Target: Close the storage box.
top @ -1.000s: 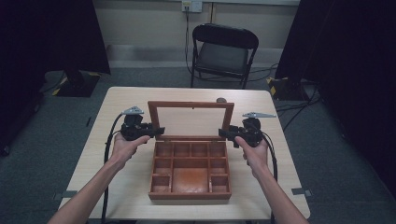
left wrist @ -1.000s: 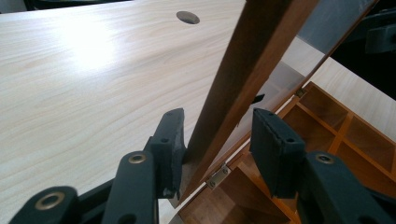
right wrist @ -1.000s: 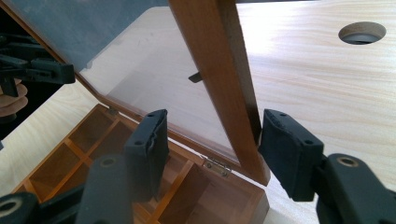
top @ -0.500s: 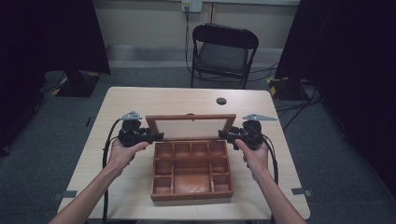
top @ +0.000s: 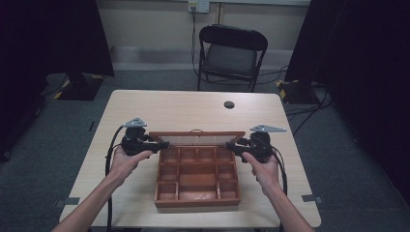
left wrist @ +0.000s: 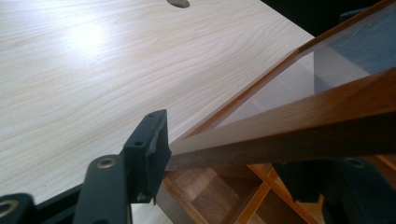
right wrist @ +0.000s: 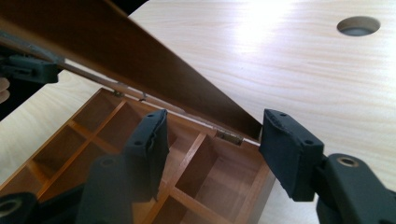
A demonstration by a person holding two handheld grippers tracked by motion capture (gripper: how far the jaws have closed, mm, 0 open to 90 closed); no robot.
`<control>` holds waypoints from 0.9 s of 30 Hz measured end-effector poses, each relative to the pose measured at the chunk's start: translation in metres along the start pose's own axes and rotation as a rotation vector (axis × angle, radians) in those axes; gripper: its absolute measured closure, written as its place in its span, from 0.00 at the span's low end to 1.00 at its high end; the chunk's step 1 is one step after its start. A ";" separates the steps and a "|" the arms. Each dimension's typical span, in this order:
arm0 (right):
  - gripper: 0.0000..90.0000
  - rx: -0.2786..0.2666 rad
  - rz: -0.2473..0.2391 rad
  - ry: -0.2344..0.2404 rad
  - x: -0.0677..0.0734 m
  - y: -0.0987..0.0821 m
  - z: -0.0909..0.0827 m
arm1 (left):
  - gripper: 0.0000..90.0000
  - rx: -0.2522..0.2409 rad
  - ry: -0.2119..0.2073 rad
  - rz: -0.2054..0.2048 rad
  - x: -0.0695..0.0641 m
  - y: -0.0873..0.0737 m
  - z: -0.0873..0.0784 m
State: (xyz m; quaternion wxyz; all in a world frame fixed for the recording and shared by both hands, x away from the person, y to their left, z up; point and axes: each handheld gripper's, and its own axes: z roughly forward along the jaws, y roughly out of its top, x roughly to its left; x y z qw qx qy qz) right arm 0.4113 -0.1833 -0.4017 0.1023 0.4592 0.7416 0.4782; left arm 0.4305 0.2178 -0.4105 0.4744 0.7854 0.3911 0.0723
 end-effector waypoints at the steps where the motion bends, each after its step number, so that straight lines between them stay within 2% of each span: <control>1: 0.47 0.002 -0.003 0.002 0.001 -0.001 0.000 | 0.46 -0.004 0.002 -0.003 0.001 0.000 -0.001; 6: 0.45 0.005 -0.008 0.005 0.006 -0.001 0.002 | 0.45 -0.006 0.013 -0.003 0.003 -0.002 -0.003; 7: 0.46 0.008 -0.002 0.016 0.006 -0.002 0.001 | 0.44 -0.001 0.006 -0.006 0.003 -0.004 -0.004; 10: 0.45 0.012 0.004 0.008 0.006 -0.003 0.002 | 0.44 0.004 -0.005 -0.013 0.003 -0.005 -0.005; 14: 0.42 0.047 0.004 0.013 0.005 -0.005 0.007 | 0.44 0.007 -0.003 -0.002 -0.002 -0.010 -0.009; 21: 0.42 0.065 0.014 0.030 0.001 -0.009 0.002 | 0.40 -0.008 0.000 -0.014 -0.003 -0.012 -0.015; 23: 0.41 0.067 0.014 0.023 0.000 -0.010 0.001 | 0.39 -0.009 -0.008 -0.014 -0.003 -0.013 -0.016; 27: 0.41 0.120 0.025 -0.045 -0.009 -0.012 -0.007 | 0.39 -0.016 -0.012 -0.026 -0.001 -0.014 -0.014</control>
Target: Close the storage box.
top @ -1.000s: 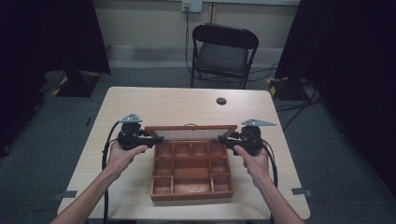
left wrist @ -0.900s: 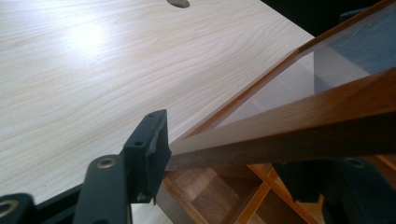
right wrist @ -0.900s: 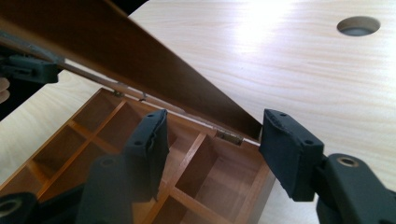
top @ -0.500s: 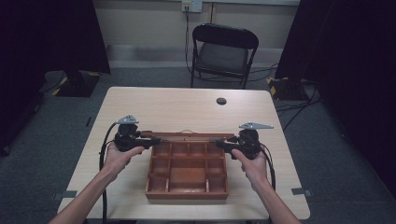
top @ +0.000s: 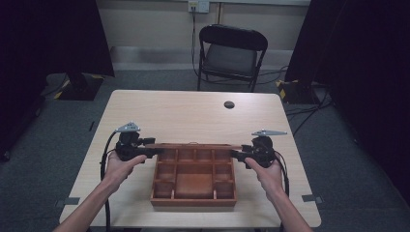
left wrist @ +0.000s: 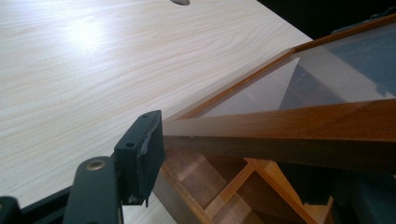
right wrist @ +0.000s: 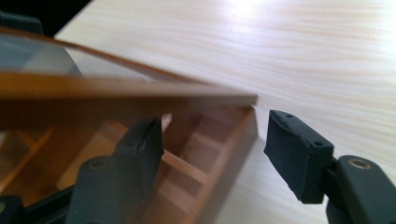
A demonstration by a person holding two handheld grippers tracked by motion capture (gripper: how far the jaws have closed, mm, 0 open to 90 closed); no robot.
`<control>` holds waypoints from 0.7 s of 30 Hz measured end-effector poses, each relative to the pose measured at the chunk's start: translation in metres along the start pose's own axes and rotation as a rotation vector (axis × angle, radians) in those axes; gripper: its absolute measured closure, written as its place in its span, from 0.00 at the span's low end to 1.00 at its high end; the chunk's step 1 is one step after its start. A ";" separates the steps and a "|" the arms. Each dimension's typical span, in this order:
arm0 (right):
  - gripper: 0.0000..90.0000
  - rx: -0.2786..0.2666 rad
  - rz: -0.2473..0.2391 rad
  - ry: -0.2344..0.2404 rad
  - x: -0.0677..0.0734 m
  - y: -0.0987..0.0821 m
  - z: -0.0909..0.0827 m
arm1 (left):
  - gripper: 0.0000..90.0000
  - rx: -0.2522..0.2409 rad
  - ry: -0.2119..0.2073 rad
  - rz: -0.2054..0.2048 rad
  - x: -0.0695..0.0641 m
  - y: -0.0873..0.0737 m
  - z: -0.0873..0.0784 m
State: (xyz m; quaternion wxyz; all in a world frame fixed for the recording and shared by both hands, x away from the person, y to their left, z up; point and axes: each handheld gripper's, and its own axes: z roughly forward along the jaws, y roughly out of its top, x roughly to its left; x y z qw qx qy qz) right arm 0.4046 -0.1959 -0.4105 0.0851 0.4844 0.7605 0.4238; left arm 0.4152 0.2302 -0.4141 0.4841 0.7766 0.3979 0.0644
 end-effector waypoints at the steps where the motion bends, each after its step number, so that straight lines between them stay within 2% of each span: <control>1: 0.41 0.000 0.000 0.000 0.000 0.000 0.000 | 0.39 0.000 0.000 0.000 0.000 0.000 0.000; 3: 0.42 0.008 0.008 -0.030 -0.005 -0.002 -0.005 | 0.39 0.000 0.001 -0.003 -0.001 -0.001 0.002; 4: 0.42 0.008 0.008 -0.030 -0.005 -0.002 -0.005 | 0.39 0.000 0.001 -0.003 -0.001 -0.001 0.002; 8: 0.45 -0.014 0.007 -0.074 -0.013 0.000 -0.008 | 0.38 0.009 0.006 0.006 -0.003 -0.004 0.002; 9: 0.45 -0.023 0.033 -0.075 -0.020 0.002 -0.008 | 0.38 0.013 0.009 0.012 -0.003 -0.004 0.002; 11: 0.45 -0.025 0.036 -0.075 -0.022 0.002 -0.009 | 0.38 0.006 0.008 0.008 -0.005 -0.005 0.001; 14: 0.45 -0.039 0.041 -0.044 -0.022 0.007 -0.013 | 0.37 0.009 0.014 0.018 -0.007 -0.005 -0.002; 17: 0.49 -0.049 0.011 -0.020 -0.013 0.020 -0.020 | 0.30 0.013 0.042 0.011 -0.009 -0.006 -0.003; 18: 0.49 -0.049 0.011 -0.020 -0.013 0.020 -0.020 | 0.30 0.020 0.041 0.009 -0.010 -0.006 -0.003; 19: 0.50 -0.071 0.003 0.006 -0.009 0.029 -0.025 | 0.25 0.024 0.043 0.008 -0.011 -0.007 -0.003; 21: 0.50 -0.076 -0.001 0.022 -0.007 0.033 -0.026 | 0.24 0.034 0.048 0.010 -0.011 -0.009 -0.003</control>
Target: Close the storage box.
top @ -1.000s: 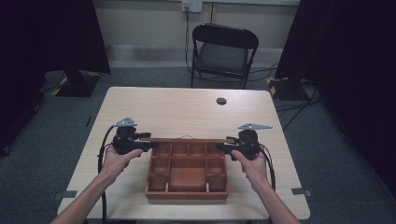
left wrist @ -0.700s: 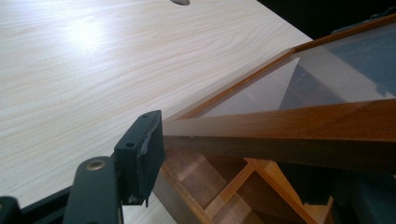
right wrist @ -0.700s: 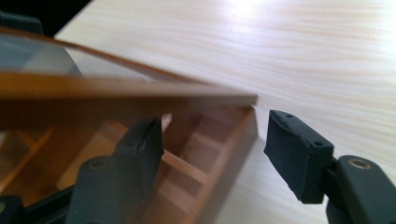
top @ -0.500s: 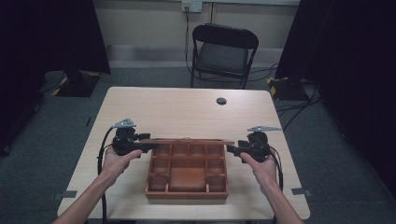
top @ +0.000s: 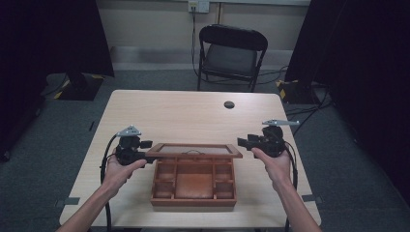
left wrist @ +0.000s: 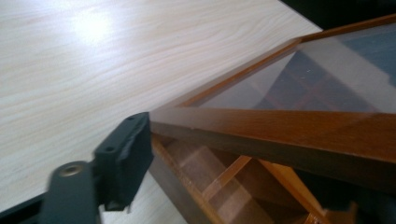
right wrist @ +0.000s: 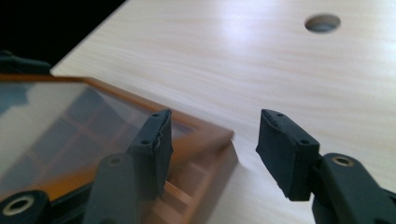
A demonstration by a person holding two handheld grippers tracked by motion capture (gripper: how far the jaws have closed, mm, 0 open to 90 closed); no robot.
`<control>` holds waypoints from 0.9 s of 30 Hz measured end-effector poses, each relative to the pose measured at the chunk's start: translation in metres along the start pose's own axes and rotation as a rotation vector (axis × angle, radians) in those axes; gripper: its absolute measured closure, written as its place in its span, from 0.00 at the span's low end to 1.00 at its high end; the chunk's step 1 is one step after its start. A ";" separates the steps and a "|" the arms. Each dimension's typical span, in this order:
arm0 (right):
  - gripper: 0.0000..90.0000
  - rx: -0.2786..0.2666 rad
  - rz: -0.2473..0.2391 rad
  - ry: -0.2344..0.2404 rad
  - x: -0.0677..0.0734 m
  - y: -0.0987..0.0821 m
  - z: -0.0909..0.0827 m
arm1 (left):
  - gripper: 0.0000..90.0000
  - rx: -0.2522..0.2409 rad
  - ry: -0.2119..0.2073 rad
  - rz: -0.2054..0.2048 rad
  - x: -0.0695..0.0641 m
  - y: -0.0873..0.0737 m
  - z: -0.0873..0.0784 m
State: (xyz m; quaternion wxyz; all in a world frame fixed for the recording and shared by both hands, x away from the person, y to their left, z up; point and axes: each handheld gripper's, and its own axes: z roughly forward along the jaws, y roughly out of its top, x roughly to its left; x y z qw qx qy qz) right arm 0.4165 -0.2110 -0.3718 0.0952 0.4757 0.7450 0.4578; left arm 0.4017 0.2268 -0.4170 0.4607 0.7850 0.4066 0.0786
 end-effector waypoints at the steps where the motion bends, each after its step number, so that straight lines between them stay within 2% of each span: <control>1: 0.50 -0.004 -0.005 0.023 0.002 0.005 -0.001 | 0.23 0.000 0.001 0.000 0.001 -0.001 0.000; 4: 0.50 -0.027 -0.028 0.086 0.015 0.020 -0.003 | 0.21 -0.003 0.002 0.000 0.001 -0.001 0.001; 8: 0.51 -0.022 -0.089 0.174 0.038 0.038 0.001 | 0.21 -0.005 0.001 0.005 0.001 -0.001 0.002; 10: 0.56 -0.010 -0.121 0.217 0.052 0.044 0.004 | 0.21 -0.003 0.005 0.002 0.001 -0.002 0.002; 13: 0.59 -0.014 -0.150 0.278 0.065 0.048 0.008 | 0.23 -0.004 0.007 0.013 -0.001 -0.007 0.000; 15: 0.60 0.015 -0.187 0.297 0.073 0.049 0.011 | 0.23 0.002 0.010 0.027 -0.002 -0.009 0.000; 17: 0.61 0.045 -0.219 0.333 0.083 0.047 0.013 | 0.22 -0.004 0.007 0.015 -0.001 -0.010 0.000; 21: 0.65 0.062 -0.247 0.365 0.091 0.046 0.014 | 0.21 0.001 0.001 0.016 -0.001 -0.012 0.000; 22: 0.70 0.067 -0.264 0.392 0.094 0.046 0.014 | 0.21 0.000 0.004 0.016 -0.001 -0.012 0.000; 25: 0.74 0.080 -0.281 0.418 0.097 0.046 0.014 | 0.21 -0.001 -0.001 0.015 -0.001 -0.012 0.001; 26: 0.76 0.117 -0.297 0.433 0.100 0.046 0.016 | 0.21 -0.003 -0.007 0.014 -0.001 -0.012 0.001; 27: 0.76 0.117 -0.297 0.433 0.100 0.046 0.016 | 0.21 -0.003 -0.007 0.014 -0.001 -0.012 0.001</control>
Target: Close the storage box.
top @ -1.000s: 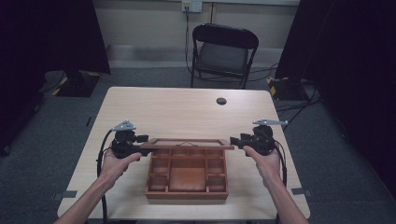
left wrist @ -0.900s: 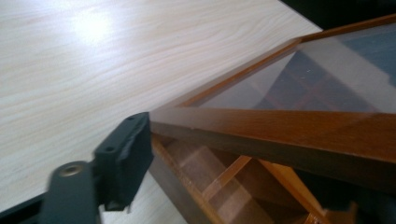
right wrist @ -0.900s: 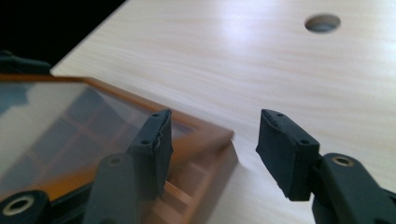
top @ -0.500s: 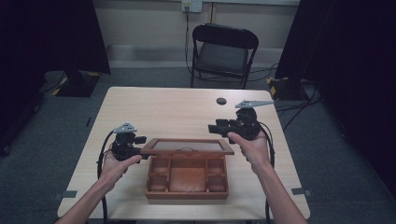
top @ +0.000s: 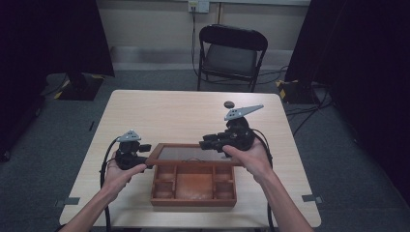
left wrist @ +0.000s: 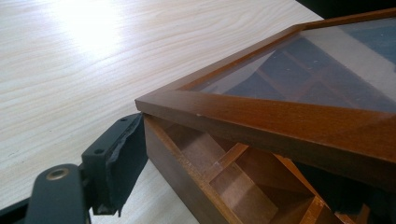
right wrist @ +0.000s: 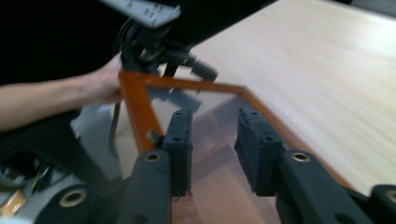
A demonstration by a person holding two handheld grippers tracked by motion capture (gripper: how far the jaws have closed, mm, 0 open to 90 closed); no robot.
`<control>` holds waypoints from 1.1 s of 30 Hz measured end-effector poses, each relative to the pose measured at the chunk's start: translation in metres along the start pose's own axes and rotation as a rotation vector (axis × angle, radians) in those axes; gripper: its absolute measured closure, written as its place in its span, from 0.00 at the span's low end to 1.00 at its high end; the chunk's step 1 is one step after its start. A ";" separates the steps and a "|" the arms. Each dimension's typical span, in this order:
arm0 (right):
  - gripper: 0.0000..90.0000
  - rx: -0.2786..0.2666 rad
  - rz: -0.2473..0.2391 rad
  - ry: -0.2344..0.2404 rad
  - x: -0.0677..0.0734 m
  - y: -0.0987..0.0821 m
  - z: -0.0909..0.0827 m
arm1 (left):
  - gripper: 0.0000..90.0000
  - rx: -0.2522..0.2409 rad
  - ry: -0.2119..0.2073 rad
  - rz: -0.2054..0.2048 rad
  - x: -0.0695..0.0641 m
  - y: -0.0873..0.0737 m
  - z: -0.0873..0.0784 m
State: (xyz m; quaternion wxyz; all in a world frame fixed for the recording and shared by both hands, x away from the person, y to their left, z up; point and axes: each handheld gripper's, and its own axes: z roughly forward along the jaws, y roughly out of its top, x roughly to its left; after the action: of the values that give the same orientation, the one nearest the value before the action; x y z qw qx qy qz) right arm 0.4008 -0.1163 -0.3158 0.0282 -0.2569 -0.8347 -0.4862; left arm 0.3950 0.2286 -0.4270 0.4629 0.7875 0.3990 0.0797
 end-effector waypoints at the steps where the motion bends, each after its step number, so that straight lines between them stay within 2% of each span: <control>1: 0.79 0.009 -0.003 0.040 0.001 0.000 0.003 | 0.21 0.003 0.000 0.007 0.000 0.000 0.000; 3: 0.80 0.010 -0.001 0.054 0.002 0.000 0.004 | 0.21 0.000 0.000 0.004 0.000 0.000 0.000; 5: 0.82 0.050 -0.017 0.081 0.006 0.001 0.011 | 0.21 0.005 0.003 0.011 0.000 0.000 0.000; 8: 0.85 0.086 -0.019 0.068 0.009 0.000 0.018 | 0.21 0.006 0.000 0.010 0.000 -0.001 0.000; 10: 0.85 0.087 -0.019 0.070 0.009 0.000 0.020 | 0.21 0.006 0.001 0.010 0.000 -0.001 0.000; 13: 0.85 0.103 -0.025 0.112 0.010 -0.002 0.025 | 0.21 0.007 -0.006 0.006 0.000 -0.001 0.000; 19: 0.86 0.120 -0.013 0.147 0.009 -0.003 0.028 | 0.21 0.007 -0.007 0.006 0.000 -0.002 0.000; 22: 0.86 0.157 -0.020 0.146 0.010 -0.004 0.031 | 0.22 0.013 0.000 0.005 0.000 -0.003 0.001; 27: 0.88 0.174 -0.003 0.160 0.010 -0.006 0.035 | 0.22 0.018 0.003 0.002 0.001 -0.004 0.003; 33: 0.91 0.183 -0.004 0.175 0.009 -0.007 0.037 | 0.23 0.031 0.007 0.005 0.002 -0.004 0.004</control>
State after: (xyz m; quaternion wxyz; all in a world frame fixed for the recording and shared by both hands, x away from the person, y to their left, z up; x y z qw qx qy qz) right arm 0.3975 -0.0852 -0.3380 0.1235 -0.2083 -0.8704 -0.4288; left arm 0.3957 0.2286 -0.4328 0.4489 0.7953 0.3999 0.0774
